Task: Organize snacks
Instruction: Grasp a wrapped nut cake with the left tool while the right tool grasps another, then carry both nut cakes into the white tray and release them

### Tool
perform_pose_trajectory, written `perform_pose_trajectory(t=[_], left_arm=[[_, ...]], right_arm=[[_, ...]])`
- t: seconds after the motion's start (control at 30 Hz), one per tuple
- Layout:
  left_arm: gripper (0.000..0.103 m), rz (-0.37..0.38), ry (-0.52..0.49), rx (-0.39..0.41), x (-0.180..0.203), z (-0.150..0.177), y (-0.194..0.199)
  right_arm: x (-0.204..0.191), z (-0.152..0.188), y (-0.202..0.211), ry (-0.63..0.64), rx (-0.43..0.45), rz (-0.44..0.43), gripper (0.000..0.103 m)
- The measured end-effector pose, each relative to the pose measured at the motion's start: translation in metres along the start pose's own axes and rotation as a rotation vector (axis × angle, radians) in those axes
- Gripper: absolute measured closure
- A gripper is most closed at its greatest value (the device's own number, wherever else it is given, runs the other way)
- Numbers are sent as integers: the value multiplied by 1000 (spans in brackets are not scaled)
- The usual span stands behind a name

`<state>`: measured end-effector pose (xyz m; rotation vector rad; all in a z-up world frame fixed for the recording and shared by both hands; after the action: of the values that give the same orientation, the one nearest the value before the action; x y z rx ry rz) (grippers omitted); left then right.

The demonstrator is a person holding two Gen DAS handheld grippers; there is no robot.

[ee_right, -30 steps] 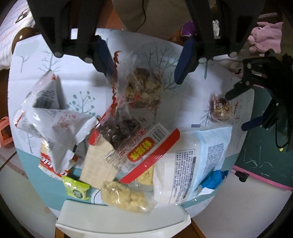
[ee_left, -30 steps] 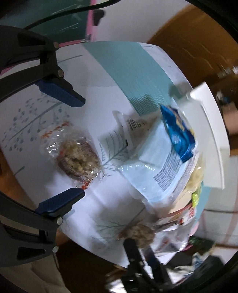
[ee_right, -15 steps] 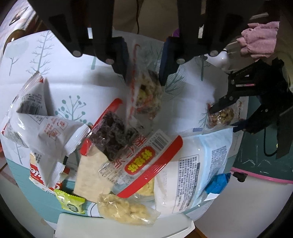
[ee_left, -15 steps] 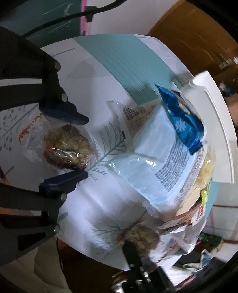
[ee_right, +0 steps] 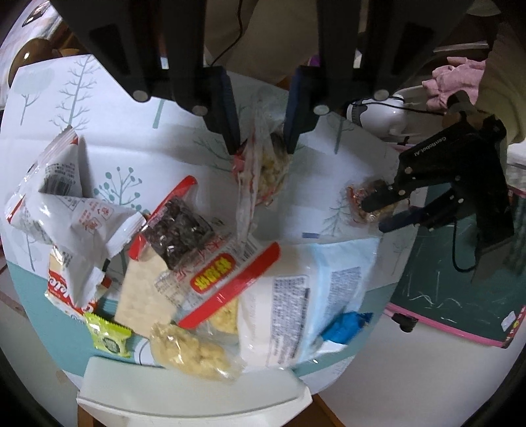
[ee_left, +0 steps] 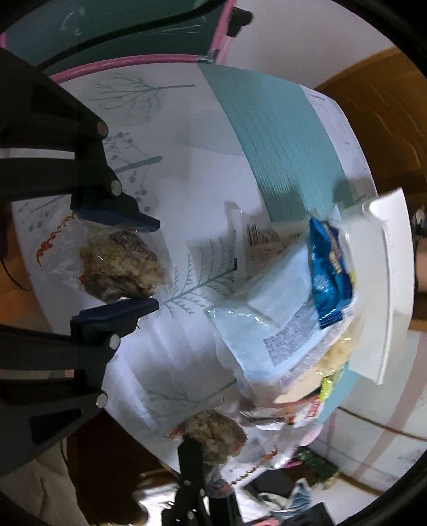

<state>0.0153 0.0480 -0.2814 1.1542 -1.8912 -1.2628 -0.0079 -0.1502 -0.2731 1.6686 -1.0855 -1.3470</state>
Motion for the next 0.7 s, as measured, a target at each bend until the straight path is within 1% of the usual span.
perform_pose_trajectory(t=[0.17, 0.27, 0.37, 0.43, 0.57, 0.7], left_arm=[[64, 5, 61, 49, -1, -1, 34], [64, 12, 93, 95, -2, -9, 60], [64, 1, 113, 147, 3, -25, 87], [64, -15, 121, 178, 4, -44, 104], [64, -83, 123, 256, 10, -88, 137], [63, -109, 143, 331, 12, -144, 169]], right_arm=[[-7, 2, 18, 22, 25, -24, 76], [-11, 5, 34, 38, 47, -38, 76], [-18, 3, 57, 54, 88, -59, 76], [-23, -1, 75, 66, 127, -67, 76], [-27, -13, 111, 75, 210, -79, 76], [-29, -42, 152, 83, 313, -57, 76]])
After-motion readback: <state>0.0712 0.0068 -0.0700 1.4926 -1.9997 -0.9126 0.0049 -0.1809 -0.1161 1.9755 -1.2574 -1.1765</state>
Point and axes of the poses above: each gripper's, at about its wrist camera, not at the fingertips, and y roughly against the way its jaws point, x to its right, z to its underside, the point moved 1 cm from there along -y, roughly the way its jaws point, and after that the axes turned 3 degrees about -y, right-handed, at the moved point
